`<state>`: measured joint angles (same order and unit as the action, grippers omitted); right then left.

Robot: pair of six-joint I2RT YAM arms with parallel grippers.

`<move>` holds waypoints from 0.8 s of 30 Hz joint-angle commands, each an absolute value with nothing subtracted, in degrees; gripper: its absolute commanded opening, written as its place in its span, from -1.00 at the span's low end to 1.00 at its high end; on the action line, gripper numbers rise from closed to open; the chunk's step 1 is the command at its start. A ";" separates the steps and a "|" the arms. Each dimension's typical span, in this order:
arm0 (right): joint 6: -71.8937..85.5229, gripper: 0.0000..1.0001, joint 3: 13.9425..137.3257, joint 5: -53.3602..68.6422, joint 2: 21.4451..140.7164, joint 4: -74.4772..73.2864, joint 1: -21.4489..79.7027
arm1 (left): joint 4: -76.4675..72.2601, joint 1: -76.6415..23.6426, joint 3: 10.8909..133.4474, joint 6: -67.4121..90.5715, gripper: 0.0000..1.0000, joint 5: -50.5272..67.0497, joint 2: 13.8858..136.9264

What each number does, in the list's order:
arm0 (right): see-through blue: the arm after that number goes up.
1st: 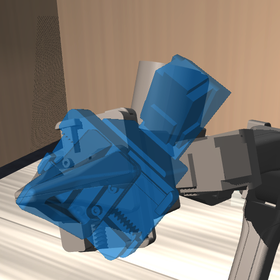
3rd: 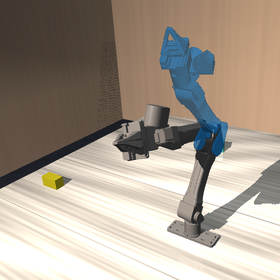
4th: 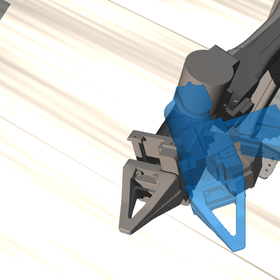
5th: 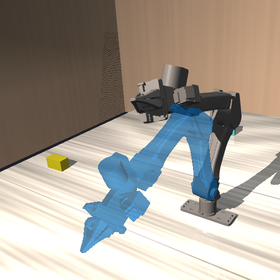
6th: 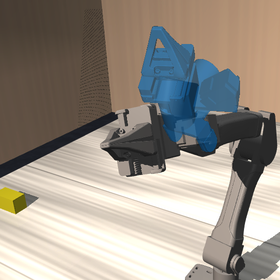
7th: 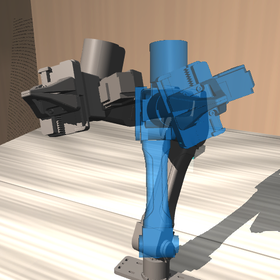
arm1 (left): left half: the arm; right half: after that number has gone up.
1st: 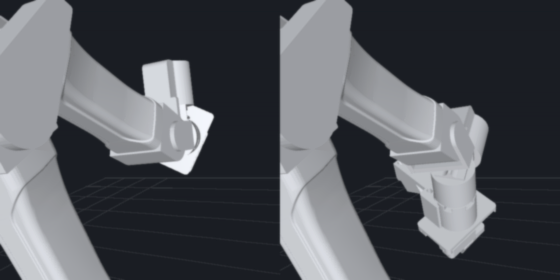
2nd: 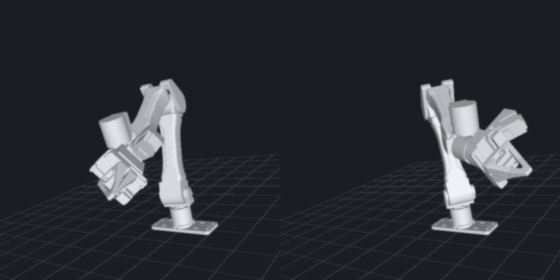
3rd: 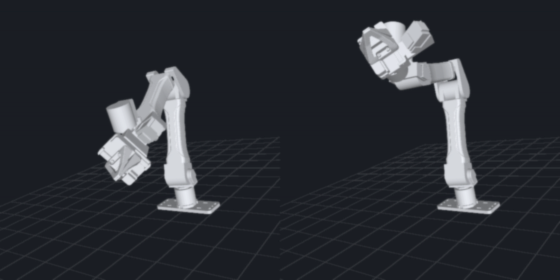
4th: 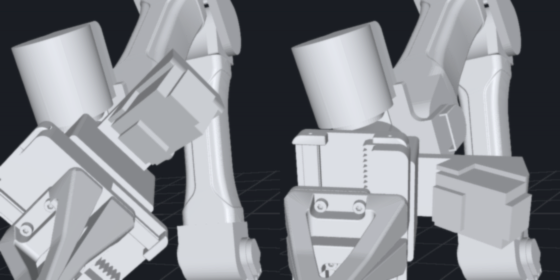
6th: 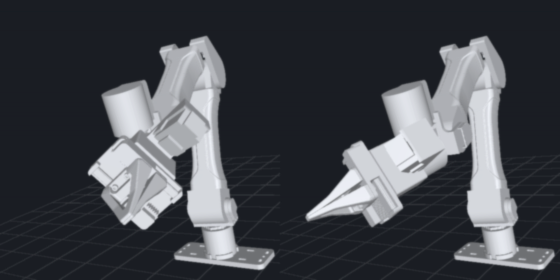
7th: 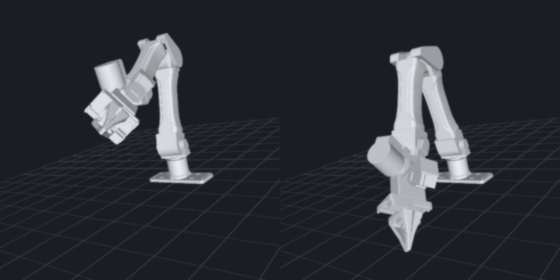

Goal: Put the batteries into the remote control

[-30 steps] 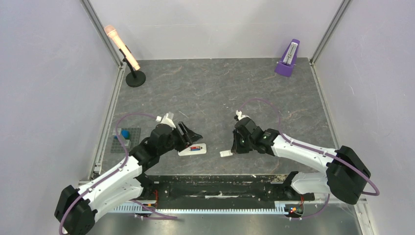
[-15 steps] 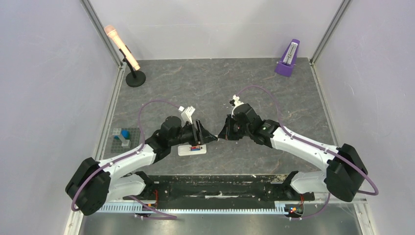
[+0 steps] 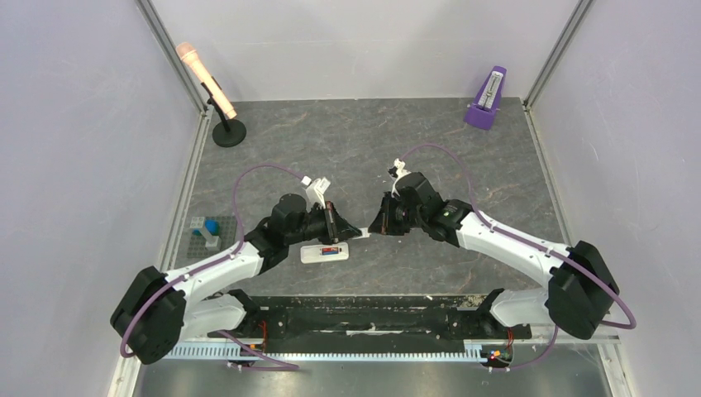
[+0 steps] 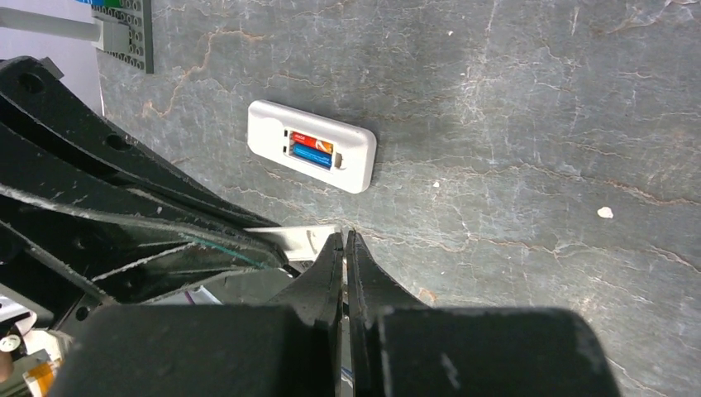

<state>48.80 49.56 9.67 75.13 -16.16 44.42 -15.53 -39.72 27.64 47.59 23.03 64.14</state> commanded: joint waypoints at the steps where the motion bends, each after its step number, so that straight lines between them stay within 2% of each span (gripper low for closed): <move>1: 49.31 -0.86 52.56 12.13 75.57 -14.00 44.30 | -13.73 -40.08 31.59 42.40 -0.96 23.53 64.16; 5: 51.88 -0.03 51.93 12.38 73.02 -14.08 43.07 | -7.89 -40.08 34.92 33.75 -0.96 22.05 63.18; 8: 55.19 0.22 51.21 13.81 70.05 -13.99 40.49 | -7.21 -40.08 36.62 23.57 -0.96 21.97 60.97; 16: 70.34 0.24 51.55 23.67 65.88 -9.66 34.04 | -10.52 -40.80 37.11 -11.09 -0.96 25.99 54.54; 24: 83.38 0.25 50.81 33.35 67.27 1.79 33.65 | -14.17 -41.25 37.68 -39.07 -0.96 31.43 51.14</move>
<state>75.00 49.82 26.20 66.52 -7.25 33.74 -10.85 -40.64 35.90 -18.48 26.94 52.14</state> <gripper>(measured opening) 0.623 0.037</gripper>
